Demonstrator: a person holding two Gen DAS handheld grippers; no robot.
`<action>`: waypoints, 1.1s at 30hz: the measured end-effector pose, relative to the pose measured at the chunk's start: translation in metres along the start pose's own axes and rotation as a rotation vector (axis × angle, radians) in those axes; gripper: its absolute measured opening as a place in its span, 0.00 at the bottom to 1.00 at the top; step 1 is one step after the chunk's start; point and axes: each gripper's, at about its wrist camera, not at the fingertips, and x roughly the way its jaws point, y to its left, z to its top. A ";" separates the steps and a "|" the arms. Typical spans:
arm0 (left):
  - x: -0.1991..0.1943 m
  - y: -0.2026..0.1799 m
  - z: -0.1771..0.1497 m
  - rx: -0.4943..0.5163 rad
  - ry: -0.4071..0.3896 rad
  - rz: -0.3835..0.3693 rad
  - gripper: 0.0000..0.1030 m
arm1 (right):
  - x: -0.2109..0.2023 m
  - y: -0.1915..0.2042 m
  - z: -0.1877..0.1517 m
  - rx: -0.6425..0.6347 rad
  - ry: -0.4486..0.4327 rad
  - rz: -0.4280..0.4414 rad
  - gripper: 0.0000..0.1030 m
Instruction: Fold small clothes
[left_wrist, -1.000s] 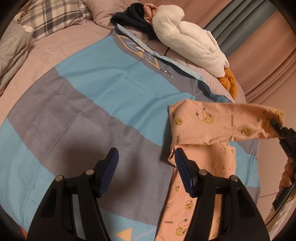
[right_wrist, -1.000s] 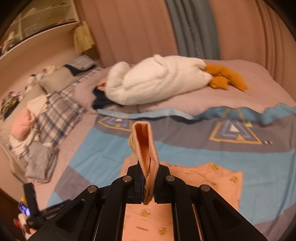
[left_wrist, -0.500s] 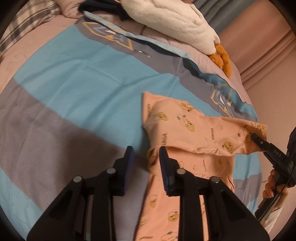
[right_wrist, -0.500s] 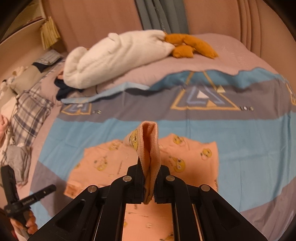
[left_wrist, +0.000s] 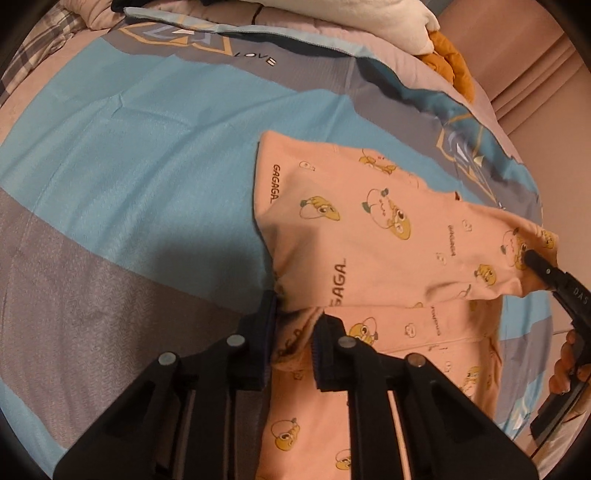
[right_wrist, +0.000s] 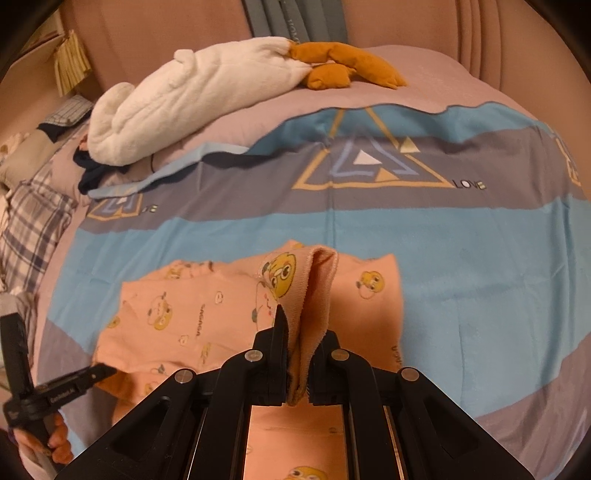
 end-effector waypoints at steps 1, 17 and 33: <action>0.001 -0.001 0.000 0.002 0.000 0.000 0.14 | 0.001 -0.003 -0.001 0.004 0.002 0.000 0.08; 0.008 -0.004 -0.004 0.008 -0.011 0.075 0.18 | 0.016 -0.023 -0.014 0.043 0.037 -0.015 0.08; -0.040 -0.018 0.005 -0.043 -0.054 -0.135 0.14 | 0.019 -0.036 -0.019 0.052 0.041 -0.082 0.08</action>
